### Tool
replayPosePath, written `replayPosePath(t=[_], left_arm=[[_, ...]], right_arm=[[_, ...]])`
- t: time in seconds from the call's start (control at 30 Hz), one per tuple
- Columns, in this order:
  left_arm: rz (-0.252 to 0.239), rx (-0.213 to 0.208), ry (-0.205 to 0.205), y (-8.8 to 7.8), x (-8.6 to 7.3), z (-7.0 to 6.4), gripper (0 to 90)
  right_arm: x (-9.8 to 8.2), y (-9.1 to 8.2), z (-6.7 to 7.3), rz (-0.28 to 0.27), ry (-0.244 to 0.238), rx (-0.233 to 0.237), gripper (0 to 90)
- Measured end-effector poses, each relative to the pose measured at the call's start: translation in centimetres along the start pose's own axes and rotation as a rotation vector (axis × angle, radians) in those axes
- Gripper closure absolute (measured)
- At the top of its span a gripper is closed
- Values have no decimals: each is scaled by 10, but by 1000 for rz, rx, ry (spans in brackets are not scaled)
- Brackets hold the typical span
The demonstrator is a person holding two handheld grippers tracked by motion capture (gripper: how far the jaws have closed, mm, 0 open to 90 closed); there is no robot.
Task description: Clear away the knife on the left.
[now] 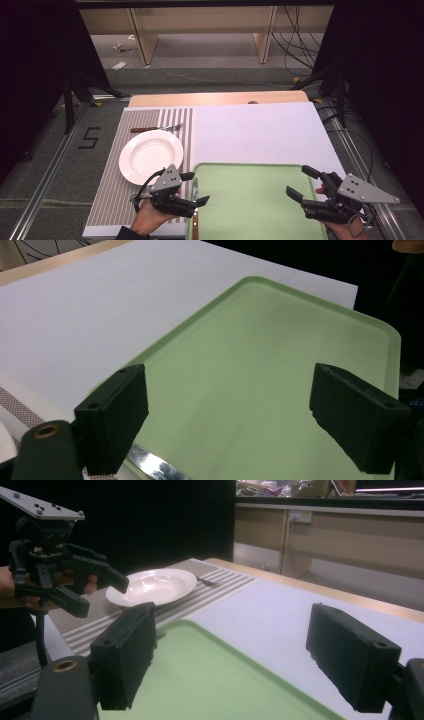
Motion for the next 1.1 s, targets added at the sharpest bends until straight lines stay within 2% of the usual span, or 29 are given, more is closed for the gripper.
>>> replayPosePath(t=[0.07,0.13,0.17,0.23,0.4,0.73,0.93,0.97,1.1], left_arm=[[1,0,-13,-1,-1,0,156],[-18,0,-50,-3,-2,-3,156],[-16,6,-36,-3,-2,-3,156],[-14,7,-40,-2,-1,-4,156],[5,1,-21,2,-2,-5,156],[1,4,-18,2,-1,-4,156],[13,-5,-33,4,-2,-8,156],[12,-6,-20,4,-1,-7,156],[15,-10,-12,4,-2,-6,157]], right_arm=[[0,0,0,0,-1,0,213],[0,0,0,0,0,0,213],[0,0,0,1,0,0,213],[0,0,-1,1,2,-1,213],[0,0,0,4,-1,1,213],[0,0,0,4,-3,2,213],[0,0,0,5,0,2,213],[0,0,0,5,-1,2,213],[0,0,0,5,-1,2,213]])
Point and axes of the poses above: each handheld gripper's, and its own axes: y roughly forward along the jaws, x roughly out of its top, z roughly to its left, the point moved 6 cm from there along y, roughly forward along the jaws, and after that the axes turned 6 degrees about y, right-handed, at the moved point
